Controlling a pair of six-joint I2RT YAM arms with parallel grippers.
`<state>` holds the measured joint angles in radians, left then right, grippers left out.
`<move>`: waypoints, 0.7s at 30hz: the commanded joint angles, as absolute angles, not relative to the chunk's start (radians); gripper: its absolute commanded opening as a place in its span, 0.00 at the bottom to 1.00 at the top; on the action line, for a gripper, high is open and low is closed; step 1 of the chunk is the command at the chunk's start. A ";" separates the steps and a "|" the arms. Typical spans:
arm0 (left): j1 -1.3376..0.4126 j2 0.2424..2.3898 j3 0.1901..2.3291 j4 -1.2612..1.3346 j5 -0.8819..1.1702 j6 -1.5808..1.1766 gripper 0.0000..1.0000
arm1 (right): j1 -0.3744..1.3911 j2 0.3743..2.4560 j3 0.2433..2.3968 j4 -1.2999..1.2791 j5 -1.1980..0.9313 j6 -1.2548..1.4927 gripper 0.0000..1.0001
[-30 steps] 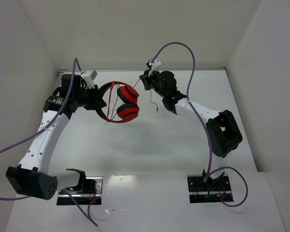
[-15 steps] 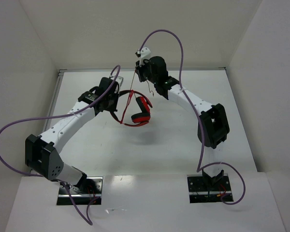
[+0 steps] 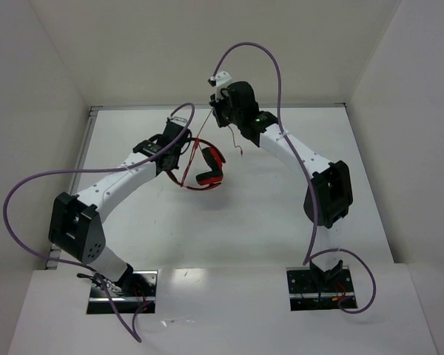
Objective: Wrap the headphones
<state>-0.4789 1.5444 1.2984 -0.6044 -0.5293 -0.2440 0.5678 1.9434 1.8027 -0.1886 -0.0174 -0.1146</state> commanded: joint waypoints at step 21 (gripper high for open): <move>-0.337 1.658 1.359 -0.147 -0.796 -0.474 0.00 | 0.589 1.733 1.696 -0.046 -0.617 0.557 0.00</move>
<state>-0.3866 1.6394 1.3052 -0.2512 -0.6975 -0.3801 0.5602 1.7741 1.6302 -0.1837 -0.4953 0.4404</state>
